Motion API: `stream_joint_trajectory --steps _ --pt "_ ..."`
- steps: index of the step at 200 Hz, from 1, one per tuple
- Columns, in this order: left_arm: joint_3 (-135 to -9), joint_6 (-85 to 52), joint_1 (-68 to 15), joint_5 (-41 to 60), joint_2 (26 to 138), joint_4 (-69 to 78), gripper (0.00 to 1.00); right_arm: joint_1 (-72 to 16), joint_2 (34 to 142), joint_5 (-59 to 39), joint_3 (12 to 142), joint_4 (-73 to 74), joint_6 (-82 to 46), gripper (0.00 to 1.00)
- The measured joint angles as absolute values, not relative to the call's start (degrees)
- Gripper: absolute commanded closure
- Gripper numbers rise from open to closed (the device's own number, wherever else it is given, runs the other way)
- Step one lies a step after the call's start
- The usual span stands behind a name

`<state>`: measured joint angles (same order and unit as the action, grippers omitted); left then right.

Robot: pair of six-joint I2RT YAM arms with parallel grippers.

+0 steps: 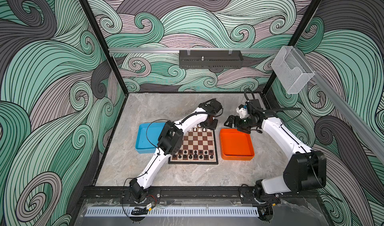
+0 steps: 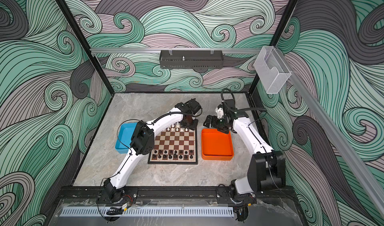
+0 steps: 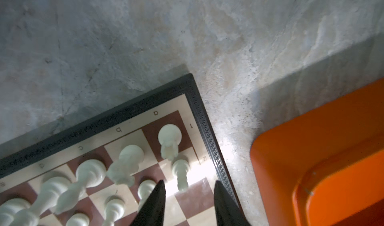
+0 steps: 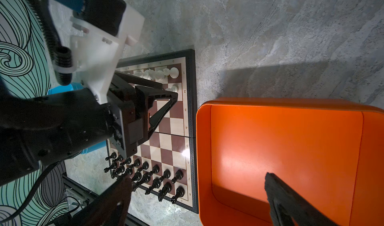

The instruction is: Set up the chess pieces on the board

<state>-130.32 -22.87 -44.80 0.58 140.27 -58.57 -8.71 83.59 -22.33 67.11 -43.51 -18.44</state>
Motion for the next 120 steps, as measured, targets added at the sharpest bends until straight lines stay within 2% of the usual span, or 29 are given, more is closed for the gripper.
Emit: stream_joint_trajectory --steps 54,106,120 --pt "-130.4 -22.9 -44.8 0.5 135.2 -59.3 0.50 -8.7 82.4 -22.3 67.1 -43.5 -18.7 0.01" --pt "-128.0 -22.6 -44.8 -1.6 128.3 -59.5 0.36 -8.7 81.8 -22.3 67.5 -43.8 -19.3 0.01" --pt "-127.0 -22.5 -44.8 -3.3 126.1 -59.6 0.27 -8.7 81.8 -22.2 67.9 -43.9 -19.5 0.01"
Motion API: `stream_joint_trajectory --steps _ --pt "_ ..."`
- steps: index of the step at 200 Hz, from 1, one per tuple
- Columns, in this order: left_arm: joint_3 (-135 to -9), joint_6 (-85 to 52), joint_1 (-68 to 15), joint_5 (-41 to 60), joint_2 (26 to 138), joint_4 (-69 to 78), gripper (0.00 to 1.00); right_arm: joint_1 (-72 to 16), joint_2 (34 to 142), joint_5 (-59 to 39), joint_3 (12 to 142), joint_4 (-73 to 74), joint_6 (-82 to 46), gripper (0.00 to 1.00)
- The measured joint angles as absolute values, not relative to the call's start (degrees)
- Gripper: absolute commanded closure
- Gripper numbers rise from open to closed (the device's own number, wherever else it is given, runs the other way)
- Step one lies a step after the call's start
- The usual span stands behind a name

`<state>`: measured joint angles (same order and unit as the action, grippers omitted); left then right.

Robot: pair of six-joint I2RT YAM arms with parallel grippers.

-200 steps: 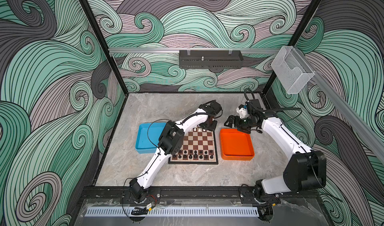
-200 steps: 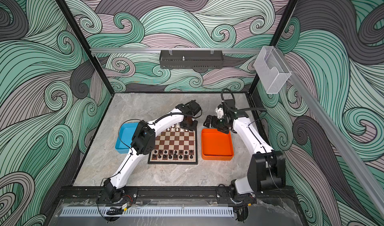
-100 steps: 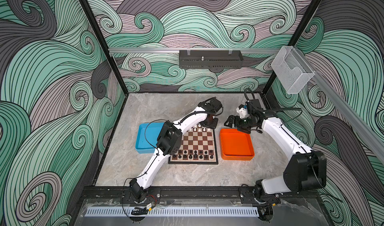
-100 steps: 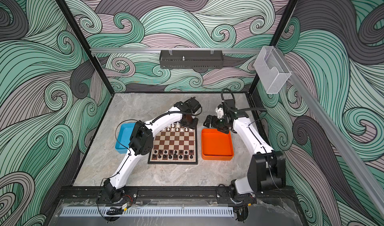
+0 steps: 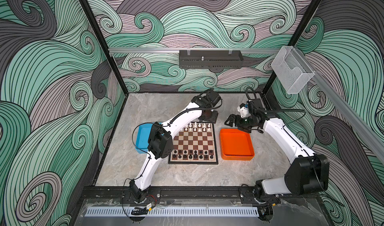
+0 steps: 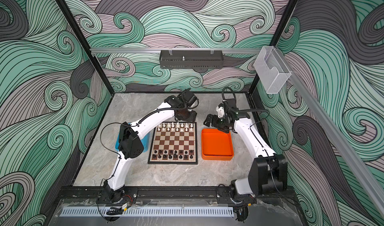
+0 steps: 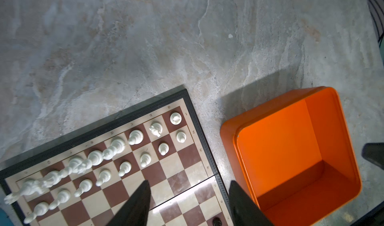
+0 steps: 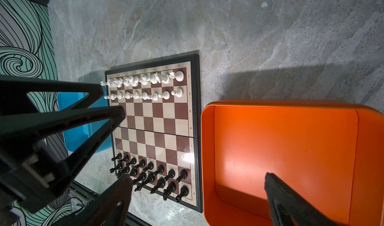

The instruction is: Set up the chess pieces on the board

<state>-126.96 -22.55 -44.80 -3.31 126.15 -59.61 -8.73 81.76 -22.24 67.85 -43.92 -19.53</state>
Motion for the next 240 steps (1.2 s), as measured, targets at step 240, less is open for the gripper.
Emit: stream_joint_trajectory --steps 240 --pt "-71.2 -13.1 -5.8 -13.3 78.7 -38.4 0.01 -12.0 83.0 -6.9 74.8 -42.2 -20.6 0.00"
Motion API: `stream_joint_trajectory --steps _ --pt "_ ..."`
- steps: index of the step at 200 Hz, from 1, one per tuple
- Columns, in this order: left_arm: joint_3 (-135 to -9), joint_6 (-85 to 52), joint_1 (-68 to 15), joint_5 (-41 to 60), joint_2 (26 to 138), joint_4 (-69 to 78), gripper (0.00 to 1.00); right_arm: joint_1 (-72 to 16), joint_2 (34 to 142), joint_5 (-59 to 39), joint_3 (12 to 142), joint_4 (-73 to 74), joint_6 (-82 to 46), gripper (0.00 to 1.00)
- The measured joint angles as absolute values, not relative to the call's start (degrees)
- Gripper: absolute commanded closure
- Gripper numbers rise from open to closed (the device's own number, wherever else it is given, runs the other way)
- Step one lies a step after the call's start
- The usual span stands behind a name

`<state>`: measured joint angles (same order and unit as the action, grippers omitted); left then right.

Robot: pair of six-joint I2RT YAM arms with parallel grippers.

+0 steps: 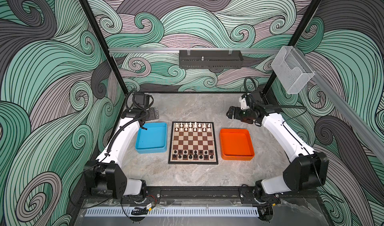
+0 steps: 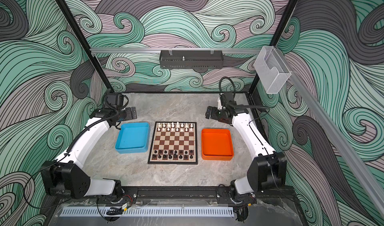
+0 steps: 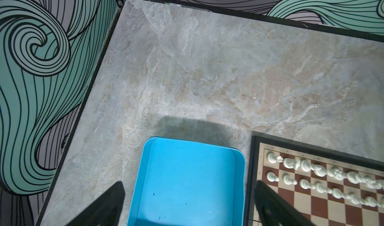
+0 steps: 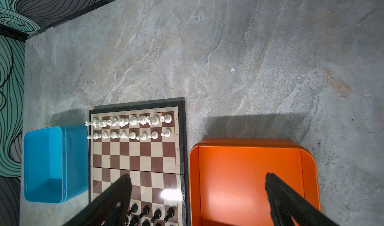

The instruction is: Set up the chess pieces on the board

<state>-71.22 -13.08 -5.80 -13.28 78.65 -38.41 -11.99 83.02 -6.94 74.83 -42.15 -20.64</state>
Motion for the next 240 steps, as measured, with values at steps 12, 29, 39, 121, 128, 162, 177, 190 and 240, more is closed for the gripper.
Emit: stream_joint_trajectory --steps 12,29,39,121,128,162,177,190,240 --pt "-71.2 -12.7 -5.7 -13.6 78.7 -38.0 0.02 -11.9 81.8 -6.0 73.4 -41.8 -20.8 0.00" --pt "-71.2 -12.4 -5.7 -14.0 78.7 -37.7 0.01 -11.5 80.4 -4.9 71.5 -40.8 -21.0 0.00" --pt "-71.2 -12.3 -5.7 -14.6 78.7 -37.8 0.01 -11.2 79.5 -4.2 70.3 -40.1 -21.0 0.00" --pt "-68.9 -9.0 -5.7 -13.9 77.8 -35.2 0.01 -9.8 73.8 1.8 60.7 -32.1 -18.0 0.00" --pt "-68.2 -8.9 -5.7 -13.6 77.5 -34.5 0.01 -9.7 73.7 2.0 59.7 -30.9 -17.1 0.00" --pt "-60.9 -4.1 -5.1 -11.9 74.6 -26.0 0.01 -9.6 72.4 4.2 55.0 -26.1 -14.5 0.00" --pt "-56.6 -1.3 -4.9 -11.4 73.7 -22.0 0.01 -9.4 71.7 5.2 53.2 -23.4 -13.1 0.00" --pt "-52.8 -0.1 -4.5 -10.0 73.2 -18.1 0.01 -9.3 71.4 5.8 52.0 -21.2 -11.8 0.00" --pt "-36.3 -0.6 -2.8 -8.6 70.0 1.5 0.01 -9.3 71.4 6.7 47.6 -13.6 -7.9 0.00"
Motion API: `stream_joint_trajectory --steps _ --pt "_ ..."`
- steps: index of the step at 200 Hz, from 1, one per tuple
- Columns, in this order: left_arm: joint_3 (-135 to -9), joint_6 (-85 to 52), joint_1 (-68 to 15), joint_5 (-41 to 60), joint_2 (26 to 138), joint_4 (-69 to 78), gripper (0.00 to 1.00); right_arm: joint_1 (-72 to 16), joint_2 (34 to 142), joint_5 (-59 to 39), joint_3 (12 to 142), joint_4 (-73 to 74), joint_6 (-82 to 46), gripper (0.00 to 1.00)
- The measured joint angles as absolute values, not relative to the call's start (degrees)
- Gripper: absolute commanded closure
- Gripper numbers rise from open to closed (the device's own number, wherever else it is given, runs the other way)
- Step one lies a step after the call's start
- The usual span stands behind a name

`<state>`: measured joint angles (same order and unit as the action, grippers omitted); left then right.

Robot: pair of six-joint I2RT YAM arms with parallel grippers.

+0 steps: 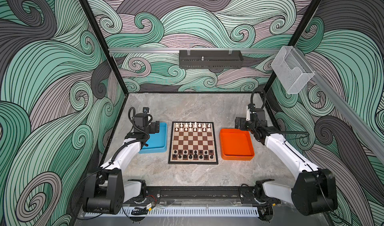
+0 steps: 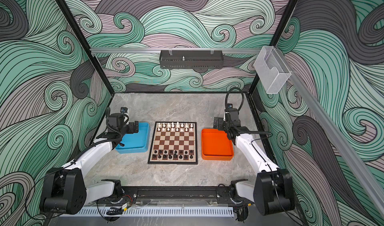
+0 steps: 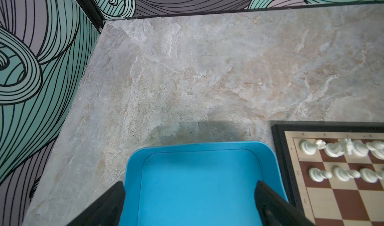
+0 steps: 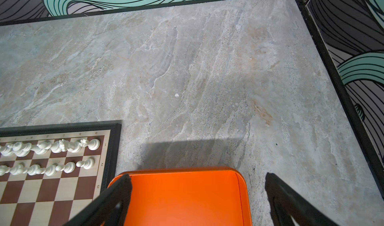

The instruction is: Set up the chess pieces on the board

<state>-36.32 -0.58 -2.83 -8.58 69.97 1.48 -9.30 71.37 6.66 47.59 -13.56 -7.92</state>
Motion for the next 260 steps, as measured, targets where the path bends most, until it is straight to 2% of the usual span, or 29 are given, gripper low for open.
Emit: stream_joint_trajectory --steps 59,106,175,209,260 --pt "-23.6 -3.0 -2.4 -14.9 69.9 20.9 0.01 -9.3 71.2 7.2 42.0 -5.9 -4.5 0.00" --pt "-22.9 -2.1 -2.3 -18.9 74.8 29.3 0.01 -9.3 69.0 10.2 32.1 4.8 -1.0 0.00" --pt "-22.4 -1.5 -0.9 -13.3 84.8 40.2 0.01 -6.6 74.2 14.1 25.3 25.9 5.0 0.00" --pt "-22.9 -1.0 0.1 -9.8 86.9 40.0 0.01 -4.2 78.8 11.1 24.2 31.5 4.4 0.01" --pt "-24.8 -1.0 1.3 -6.5 86.9 39.8 0.01 -3.3 87.6 7.0 20.3 48.6 2.4 0.00"
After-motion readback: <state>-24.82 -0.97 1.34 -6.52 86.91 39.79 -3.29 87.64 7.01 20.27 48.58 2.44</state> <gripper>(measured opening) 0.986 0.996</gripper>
